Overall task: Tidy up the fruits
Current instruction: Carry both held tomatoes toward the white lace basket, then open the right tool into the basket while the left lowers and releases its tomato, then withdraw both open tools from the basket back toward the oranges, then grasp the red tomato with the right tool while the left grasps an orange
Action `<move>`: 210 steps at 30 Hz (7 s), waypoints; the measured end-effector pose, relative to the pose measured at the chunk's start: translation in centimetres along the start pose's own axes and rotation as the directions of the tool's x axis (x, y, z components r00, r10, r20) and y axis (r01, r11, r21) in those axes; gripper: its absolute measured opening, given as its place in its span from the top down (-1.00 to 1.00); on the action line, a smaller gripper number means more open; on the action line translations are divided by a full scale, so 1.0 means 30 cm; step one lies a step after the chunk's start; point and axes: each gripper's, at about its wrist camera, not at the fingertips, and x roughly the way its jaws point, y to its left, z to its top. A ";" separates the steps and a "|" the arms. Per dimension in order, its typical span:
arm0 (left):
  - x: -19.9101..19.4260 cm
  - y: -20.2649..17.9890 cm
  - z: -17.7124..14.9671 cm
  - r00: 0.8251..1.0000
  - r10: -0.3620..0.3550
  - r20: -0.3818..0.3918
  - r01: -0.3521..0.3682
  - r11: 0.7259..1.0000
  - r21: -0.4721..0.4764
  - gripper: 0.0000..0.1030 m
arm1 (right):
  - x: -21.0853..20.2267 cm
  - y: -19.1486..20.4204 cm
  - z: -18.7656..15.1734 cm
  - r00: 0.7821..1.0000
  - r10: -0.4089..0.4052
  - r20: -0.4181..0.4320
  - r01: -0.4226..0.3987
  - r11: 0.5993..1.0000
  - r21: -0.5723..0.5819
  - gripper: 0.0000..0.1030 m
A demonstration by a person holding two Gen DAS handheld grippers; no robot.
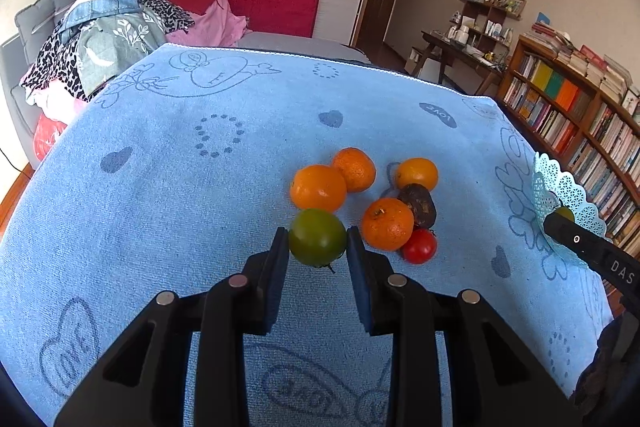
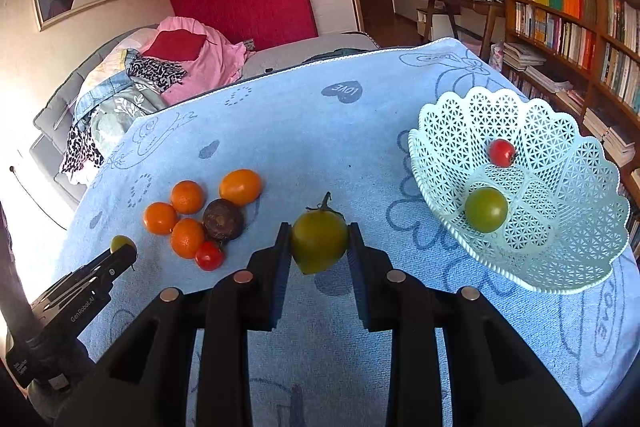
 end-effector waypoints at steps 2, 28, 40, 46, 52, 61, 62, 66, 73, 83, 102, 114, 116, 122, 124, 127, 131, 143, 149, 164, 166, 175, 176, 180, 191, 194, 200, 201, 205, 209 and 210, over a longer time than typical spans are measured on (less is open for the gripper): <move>-0.016 -0.021 0.005 1.000 -0.007 0.009 0.007 1.000 0.013 0.42 | -0.019 -0.018 0.003 1.000 -0.001 0.011 0.001 1.000 0.012 0.45; -0.127 -0.346 0.035 0.995 -0.083 0.062 0.071 0.983 0.171 0.41 | -0.197 -0.399 0.015 0.986 -0.124 0.111 0.102 0.978 0.184 0.45; -0.105 -0.448 0.039 0.995 -0.092 0.047 0.081 0.974 0.211 0.41 | -0.166 -0.504 0.011 0.987 -0.143 0.080 0.123 0.970 0.209 0.42; -0.094 -0.517 0.044 0.993 -0.111 0.038 0.098 0.963 0.250 0.41 | -0.189 -0.545 0.012 0.983 -0.151 0.105 0.123 0.964 0.237 0.08; -0.075 -0.589 0.036 0.990 -0.141 0.017 0.130 0.949 0.288 0.41 | -0.203 -0.582 0.010 0.980 -0.161 0.114 0.127 0.958 0.257 0.01; -0.019 -0.734 0.033 0.981 -0.193 -0.024 0.189 0.917 0.350 0.41 | -0.218 -0.622 0.004 0.975 -0.177 0.132 0.136 0.951 0.277 -0.07; -0.012 -0.754 0.034 0.979 -0.200 -0.030 0.198 0.913 0.358 0.41 | -0.218 -0.626 0.004 0.975 -0.179 0.132 0.137 0.951 0.278 -0.07; 0.012 -0.821 0.038 0.972 -0.230 -0.044 0.229 0.896 0.382 0.41 | -0.219 -0.642 0.004 0.976 -0.174 0.129 0.131 0.948 0.288 -0.08; 0.053 -0.907 0.027 0.963 -0.259 -0.079 0.267 0.869 0.416 0.41 | -0.217 -0.660 0.005 0.976 -0.176 0.126 0.130 0.943 0.305 -0.08; 0.059 -0.896 0.037 0.965 -0.257 -0.053 0.256 0.882 0.396 -0.50 | -0.222 -0.662 0.001 0.977 -0.174 0.127 0.128 0.943 0.308 -0.08; 0.041 -0.732 0.074 0.985 -0.165 -0.044 0.170 0.949 0.266 -0.77 | -0.251 -0.601 0.007 0.976 -0.148 0.158 0.100 0.955 0.278 -0.33; 0.004 -0.626 0.078 0.991 -0.129 -0.025 0.132 0.968 0.213 -0.77 | -0.262 -0.496 -0.013 0.973 -0.134 0.189 0.095 0.975 0.203 -0.33; 0.000 -0.607 0.079 0.992 -0.121 -0.025 0.124 0.971 0.202 -0.77 | -0.262 -0.474 -0.016 0.972 -0.133 0.193 0.097 0.978 0.185 -0.33; -0.003 -0.536 0.078 0.996 -0.089 -0.023 0.092 0.982 0.165 -0.77 | -0.249 -0.432 -0.031 0.975 -0.119 0.188 0.090 0.984 0.155 -0.33; 0.000 -0.507 0.079 0.997 -0.076 -0.026 0.079 0.986 0.145 -0.77 | -0.235 -0.410 -0.047 0.979 -0.106 0.173 0.082 0.986 0.142 -0.33; 0.002 -0.466 0.078 0.998 -0.053 -0.027 0.056 0.991 0.125 -0.77 | -0.219 -0.371 -0.063 0.983 -0.091 0.159 0.074 0.991 0.109 -0.33; 0.007 -0.407 0.069 0.999 -0.021 -0.034 0.025 0.994 0.105 -0.77 | -0.221 -0.340 -0.070 0.982 -0.084 0.167 0.070 0.994 0.088 -0.33; 0.029 -0.201 0.046 0.995 0.073 -0.067 -0.071 0.997 0.028 -0.77 | -0.216 -0.271 -0.053 0.985 -0.060 0.164 0.050 0.997 0.064 -0.33; 0.066 -0.148 0.038 0.990 0.104 -0.093 -0.103 0.995 0.016 -0.77 | -0.188 -0.211 -0.051 0.991 -0.029 0.133 0.025 0.999 0.029 -0.33; 0.184 -0.123 0.066 0.985 0.121 -0.122 -0.120 0.993 0.016 -0.77 | -0.104 -0.107 -0.059 0.998 0.034 0.044 -0.032 0.999 -0.025 -0.33; 0.187 -0.106 0.062 0.986 0.106 -0.127 -0.107 0.994 -0.002 -0.78 | -0.090 -0.086 -0.061 0.999 0.042 0.032 -0.041 0.998 -0.039 -0.33; 0.139 -0.039 0.053 0.987 0.121 -0.107 -0.125 0.992 -0.025 -0.82 | -0.033 -0.044 -0.063 0.995 0.093 -0.027 -0.094 0.994 -0.053 -0.33; 0.133 -0.029 0.053 0.986 0.126 -0.106 -0.130 0.991 -0.031 -0.82 | -0.023 -0.038 -0.064 0.994 0.101 -0.039 -0.103 0.993 -0.054 -0.33; 0.111 0.003 0.044 0.984 0.143 -0.102 -0.148 0.988 -0.038 -0.83 | 0.019 -0.002 -0.065 0.988 0.127 -0.088 -0.133 0.988 -0.073 -0.33; 0.081 0.056 0.009 0.981 0.166 -0.100 -0.171 0.984 -0.042 -0.83 | 0.133 0.128 -0.059 0.966 0.178 -0.188 -0.209 0.965 -0.161 -0.33; 0.079 0.075 0.005 0.982 0.159 -0.102 -0.165 0.985 -0.057 -0.83 | 0.160 0.167 -0.053 0.963 0.188 -0.194 -0.225 0.956 -0.187 -0.32; 0.069 0.101 0.005 0.985 0.140 -0.096 -0.148 0.986 -0.079 -0.83 | 0.223 0.229 -0.045 0.956 0.196 -0.218 -0.244 0.944 -0.221 -0.13; 0.066 0.103 0.005 0.986 0.138 -0.094 -0.145 0.986 -0.081 -0.83 | 0.234 0.237 -0.045 0.954 0.200 -0.223 -0.249 0.943 -0.222 -0.11; 0.055 0.117 0.006 0.988 0.132 -0.085 -0.140 0.986 -0.088 -0.83 | 0.269 0.264 -0.047 0.949 0.204 -0.242 -0.260 0.937 -0.231 0.01; 0.046 0.130 0.009 0.988 0.136 -0.078 -0.143 0.985 -0.093 -0.83 | 0.299 0.282 -0.054 0.945 0.199 -0.258 -0.261 0.937 -0.231 0.21; 0.044 0.133 0.009 0.988 0.136 -0.077 -0.143 0.985 -0.094 -0.83 | 0.306 0.284 -0.054 0.945 0.199 -0.260 -0.260 0.938 -0.230 0.23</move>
